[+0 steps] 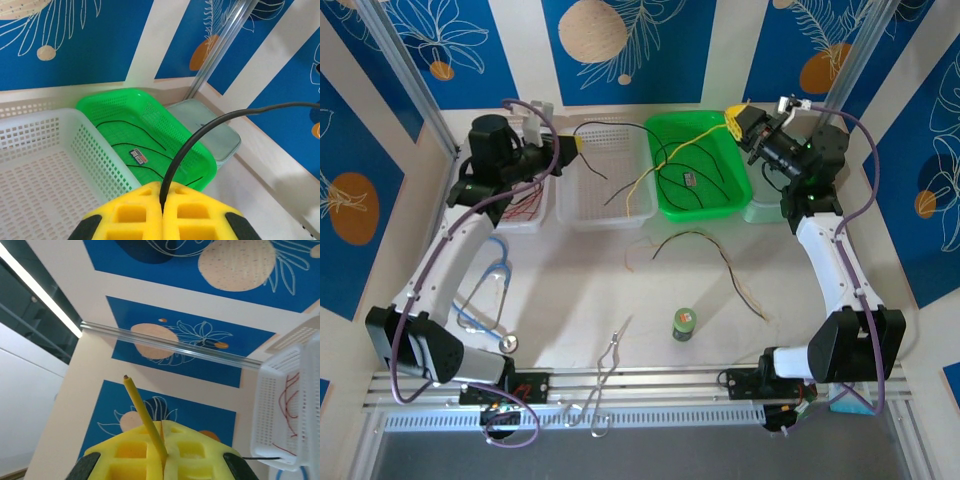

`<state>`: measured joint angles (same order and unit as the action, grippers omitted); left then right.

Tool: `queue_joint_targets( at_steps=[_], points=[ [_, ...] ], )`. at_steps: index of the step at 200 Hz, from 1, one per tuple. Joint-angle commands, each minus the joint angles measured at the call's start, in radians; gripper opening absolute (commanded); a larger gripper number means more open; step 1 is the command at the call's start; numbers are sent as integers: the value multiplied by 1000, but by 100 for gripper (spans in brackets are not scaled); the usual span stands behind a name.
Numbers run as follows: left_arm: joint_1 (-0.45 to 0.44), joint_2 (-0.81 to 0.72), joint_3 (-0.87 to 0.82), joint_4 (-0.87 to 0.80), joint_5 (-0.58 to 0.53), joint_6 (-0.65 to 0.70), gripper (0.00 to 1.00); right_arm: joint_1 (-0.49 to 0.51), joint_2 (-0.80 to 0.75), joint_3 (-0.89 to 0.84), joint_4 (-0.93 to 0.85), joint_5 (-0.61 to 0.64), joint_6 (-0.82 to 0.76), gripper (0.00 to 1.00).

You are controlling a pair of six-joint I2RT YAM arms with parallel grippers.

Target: Untangle the cables

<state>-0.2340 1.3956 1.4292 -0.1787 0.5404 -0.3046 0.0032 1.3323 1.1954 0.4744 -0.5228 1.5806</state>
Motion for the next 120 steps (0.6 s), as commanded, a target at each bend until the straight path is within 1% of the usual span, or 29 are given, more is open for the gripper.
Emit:
queue_joint_targets(
  at_steps=[1, 19, 42, 59, 78, 102, 120],
  points=[
    [5, -32, -3, -99, 94, 26, 0, -20, -7, -48, 15, 46, -27, 0],
    [-11, -99, -87, -92, 81, 19, 0, -41, 32, -61, 109, 74, 39, 0],
    [-47, -186, -171, -94, 62, 2, 0, -45, 73, -19, 105, 89, 22, 0],
    [-84, -246, -201, -130, 58, 16, 0, -41, 110, 15, 117, 106, 27, 0],
    [-139, -311, -253, -148, 40, 14, 0, -29, 155, 56, 156, 114, 66, 0],
    [-229, -343, -334, -137, 27, 11, 0, 0, 195, 131, 146, 110, 57, 0],
    [-292, -345, -396, -63, 42, -20, 0, 20, 208, 175, 126, 117, 36, 0]
  ],
)
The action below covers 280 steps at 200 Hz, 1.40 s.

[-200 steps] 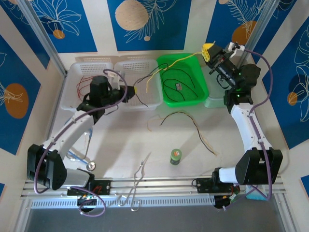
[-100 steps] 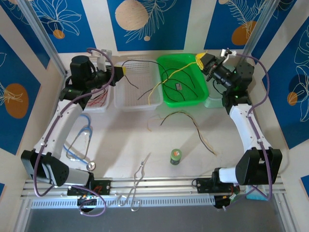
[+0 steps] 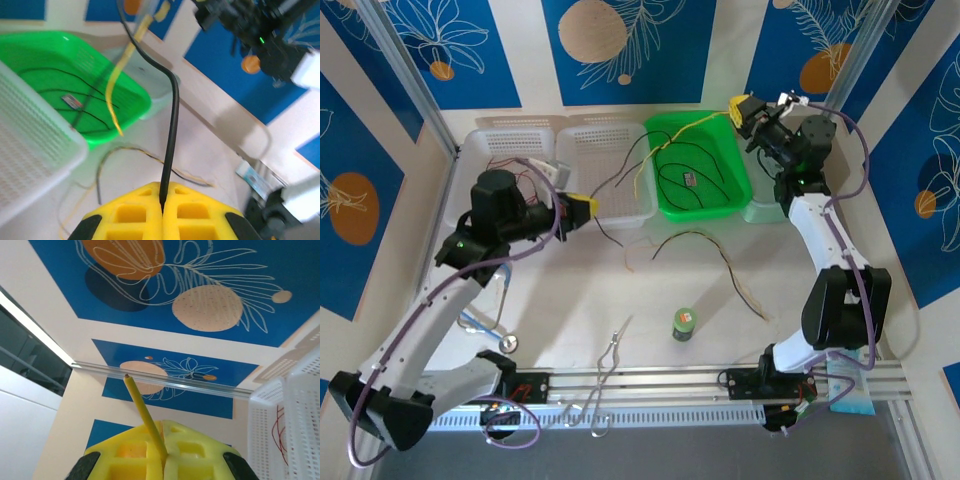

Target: Untangle the cables

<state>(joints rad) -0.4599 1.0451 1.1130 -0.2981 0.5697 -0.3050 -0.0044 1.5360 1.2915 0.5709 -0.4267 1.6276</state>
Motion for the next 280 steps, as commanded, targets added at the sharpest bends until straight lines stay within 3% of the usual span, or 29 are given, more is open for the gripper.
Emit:
queue_joint_targets(
  at_steps=[1, 16, 33, 55, 90, 123, 140, 192, 223, 252, 280],
  points=[
    [-70, 6, -83, 65, 12, -23, 0, 29, 5, 81, 28, 22, -12, 0],
    [-125, 15, -119, 155, 12, -52, 0, 44, 12, 98, 14, 32, -37, 0],
    [-174, 53, -104, 146, 20, -42, 0, 47, 30, 114, 33, 51, -29, 0],
    [-195, 79, -94, 42, -5, 7, 0, 20, 95, 181, 157, 63, 104, 0],
    [-196, 75, -164, 41, -34, 19, 0, -8, 169, 311, 305, 85, 280, 0],
    [-189, 68, -164, -77, -202, 49, 0, -52, 131, 311, 266, 60, 252, 0],
    [-163, 60, -163, -127, -266, 40, 0, -94, 106, 288, 255, 52, 258, 0],
    [-73, 63, -157, -156, -278, 17, 0, -133, 87, 270, 322, 30, 328, 0],
    [-2, 73, -143, -225, -343, -16, 0, -168, 80, 261, 353, 32, 373, 0],
    [85, 39, -198, -134, -295, -79, 0, -184, 65, 251, 381, 27, 410, 0],
    [110, 46, -209, -56, -264, -114, 0, -175, 3, 227, 329, -22, 355, 0]
  ],
)
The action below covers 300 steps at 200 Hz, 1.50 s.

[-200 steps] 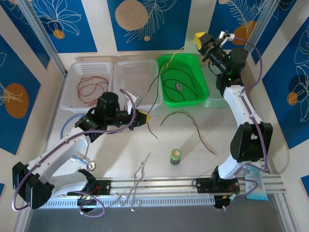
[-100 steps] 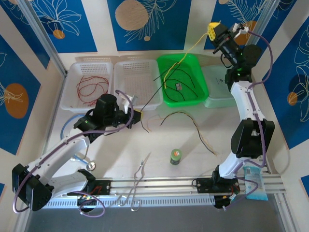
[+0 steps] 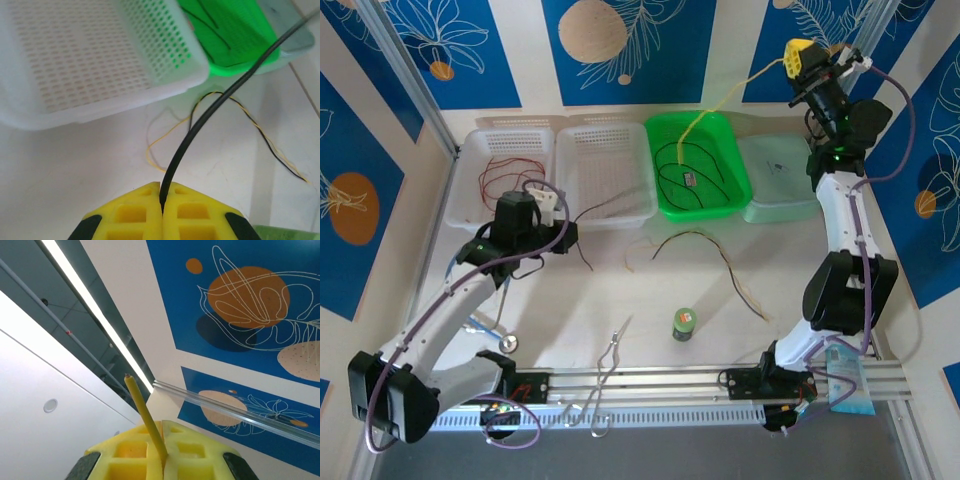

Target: Untangle the cables

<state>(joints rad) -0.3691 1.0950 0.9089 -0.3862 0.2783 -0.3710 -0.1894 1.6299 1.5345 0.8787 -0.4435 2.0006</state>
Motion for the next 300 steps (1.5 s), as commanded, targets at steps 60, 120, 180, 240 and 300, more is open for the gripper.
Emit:
queue_joint_targets(
  at_steps=[60, 120, 180, 240, 300],
  points=[
    [111, 14, 137, -59, 74, 10, 0, -110, -152, -66, 9, -27, 2, 0],
    [111, -41, 290, -91, 114, 6, 0, -49, -299, -158, -367, -113, -426, 0],
    [111, -75, 445, -77, 157, 22, 0, 136, -353, -117, -738, 31, -893, 0],
    [111, -75, 529, -91, 108, 60, 0, 352, -164, 7, -798, 178, -1064, 0],
    [111, -109, 490, -109, 94, 67, 0, 473, 89, 178, -799, 319, -1123, 0]
  ],
)
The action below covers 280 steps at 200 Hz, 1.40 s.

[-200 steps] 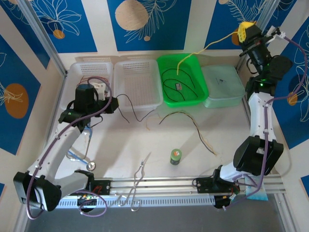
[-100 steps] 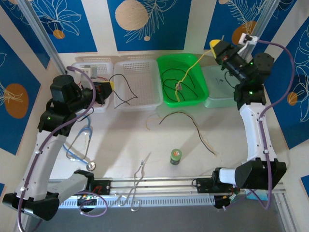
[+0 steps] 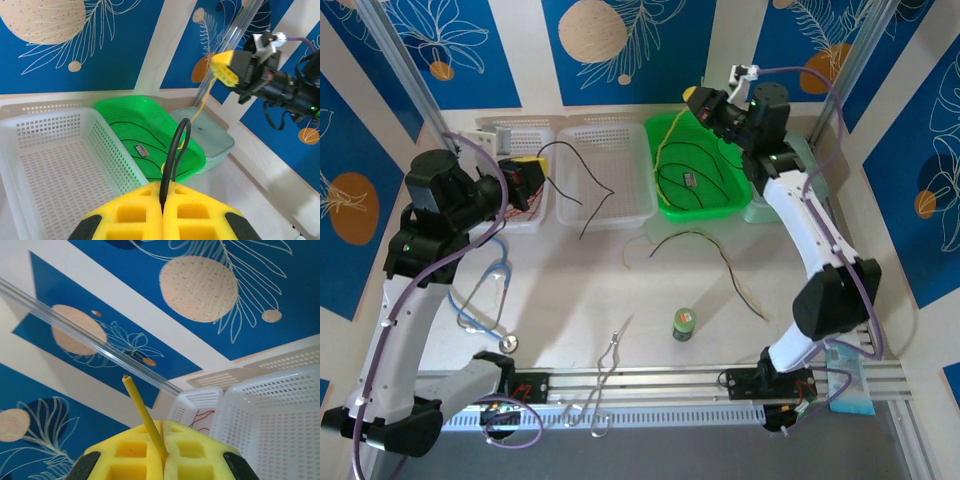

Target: Untangle the cables

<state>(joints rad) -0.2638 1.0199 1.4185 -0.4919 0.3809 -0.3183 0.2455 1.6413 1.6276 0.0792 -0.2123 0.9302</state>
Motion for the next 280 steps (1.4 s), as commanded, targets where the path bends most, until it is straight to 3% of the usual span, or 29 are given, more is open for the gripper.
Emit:
queue_joint_targets(
  at_steps=[1, 59, 100, 141, 166, 176, 188, 222, 280],
  points=[
    [6, -35, -20, -4, -8, 14, 0, 40, 83, 89, 0, 88, -53, 0],
    [6, -70, -44, -48, -21, 25, 0, 109, 403, 356, -44, 101, -31, 0],
    [8, -82, -63, -63, -37, 27, 0, 156, 655, 650, -270, 99, -106, 0],
    [6, -153, -200, 25, -62, -70, 0, 169, 920, 952, -488, 79, -175, 0],
    [6, -167, -228, 30, -53, -86, 0, 172, 1034, 1072, -547, 84, -214, 19],
    [5, -165, -227, 29, -45, -89, 0, 173, 1050, 1086, -559, 95, -224, 34],
    [6, -166, -224, 17, -43, -84, 0, 166, 1048, 1072, -557, 86, -215, 43],
    [6, -164, -224, 12, -45, -86, 0, 158, 994, 1052, -561, 86, -218, 59],
    [5, -150, -209, 27, -39, -108, 0, 158, 809, 922, -550, 94, -331, 61]
  ],
)
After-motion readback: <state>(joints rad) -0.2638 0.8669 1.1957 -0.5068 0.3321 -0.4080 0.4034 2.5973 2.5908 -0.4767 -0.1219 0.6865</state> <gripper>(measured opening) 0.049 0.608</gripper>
